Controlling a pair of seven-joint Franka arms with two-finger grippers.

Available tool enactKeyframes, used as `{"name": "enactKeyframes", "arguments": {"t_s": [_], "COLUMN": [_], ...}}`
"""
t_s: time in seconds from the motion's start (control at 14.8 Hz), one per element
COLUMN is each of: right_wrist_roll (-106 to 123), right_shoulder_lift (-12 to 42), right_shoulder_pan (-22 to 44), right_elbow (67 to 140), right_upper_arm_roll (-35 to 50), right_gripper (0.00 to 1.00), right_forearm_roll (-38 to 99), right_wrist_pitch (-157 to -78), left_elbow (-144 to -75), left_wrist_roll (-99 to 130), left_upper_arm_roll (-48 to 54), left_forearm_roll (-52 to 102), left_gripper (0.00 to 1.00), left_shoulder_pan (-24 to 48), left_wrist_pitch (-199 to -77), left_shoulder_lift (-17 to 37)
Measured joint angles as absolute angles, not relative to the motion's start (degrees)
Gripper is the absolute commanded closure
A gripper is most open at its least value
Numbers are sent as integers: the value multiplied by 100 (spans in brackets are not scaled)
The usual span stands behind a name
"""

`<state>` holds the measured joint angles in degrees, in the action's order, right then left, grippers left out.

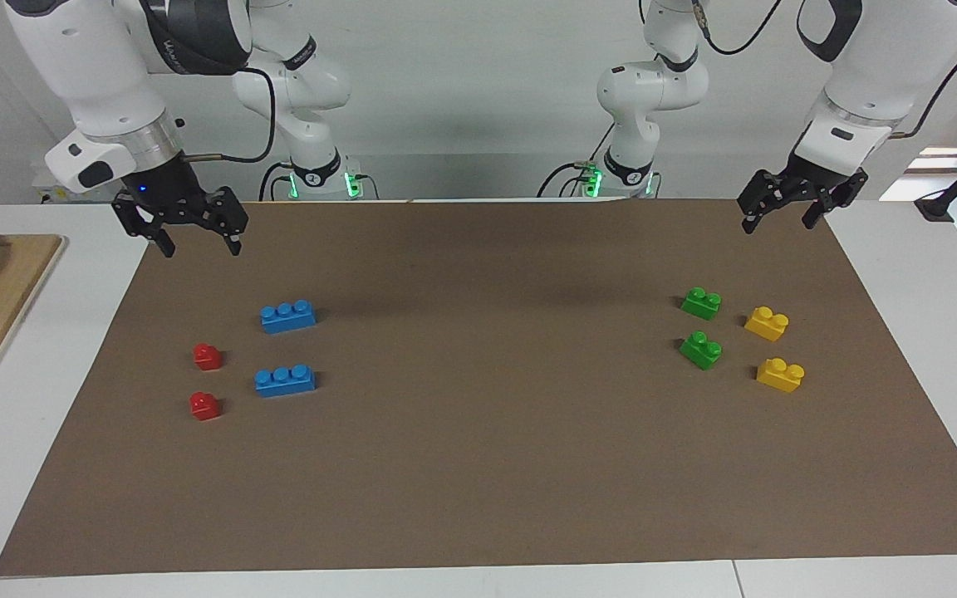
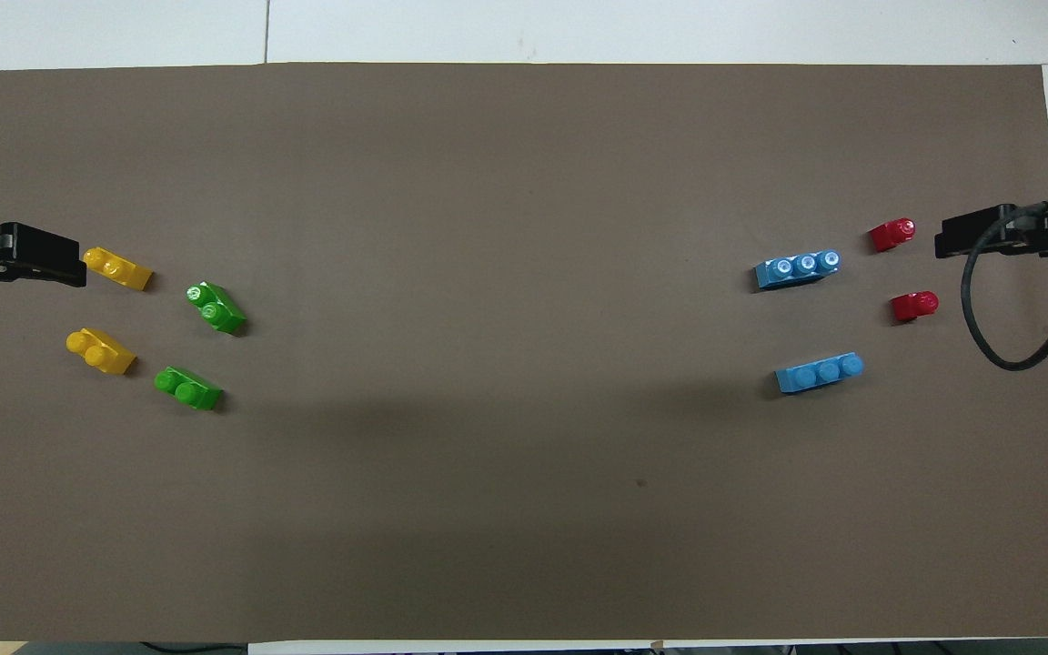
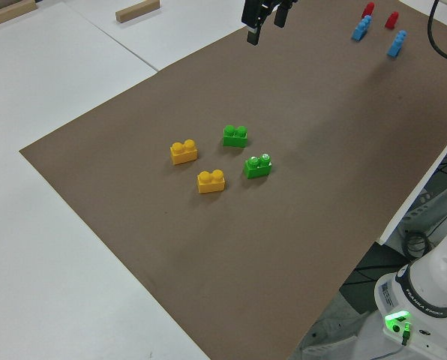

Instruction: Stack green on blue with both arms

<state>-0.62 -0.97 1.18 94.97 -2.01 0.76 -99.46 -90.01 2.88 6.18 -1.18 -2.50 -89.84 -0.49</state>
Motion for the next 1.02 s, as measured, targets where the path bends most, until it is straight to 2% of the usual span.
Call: {"name": "enactKeyframes", "arguments": {"t_s": [0.27, 0.47, 0.81, 1.02], "right_wrist_roll": [-1360, -2544, -4600, -5171], "right_shoulder_lift": [-74, 181, 821, 1160], "right_shoulder_pan": [120, 106, -24, -197], "right_elbow": [9588, 9696, 9685, 9658], "right_upper_arm_roll": [-194, -202, -203, -205], "right_gripper": [0, 0, 0, 0], "right_forearm_roll": [76, 76, 243, 911], "right_wrist_pitch": [-10255, -10528, -10729, -10732], "left_elbow": [-9143, -9355, -10550, -10963], "left_wrist_roll": [299, 472, 860, 1673], "left_upper_arm_roll": [613, 593, 588, 579], "left_forearm_roll": [-118, -118, -118, -88], "left_gripper": [0, 0, 0, 0], "left_shoulder_pan": [-252, -261, -262, -266], "left_wrist_pitch": [-8985, -9104, -10025, -10329], "left_shoulder_lift": [-97, -181, -648, -802]}}
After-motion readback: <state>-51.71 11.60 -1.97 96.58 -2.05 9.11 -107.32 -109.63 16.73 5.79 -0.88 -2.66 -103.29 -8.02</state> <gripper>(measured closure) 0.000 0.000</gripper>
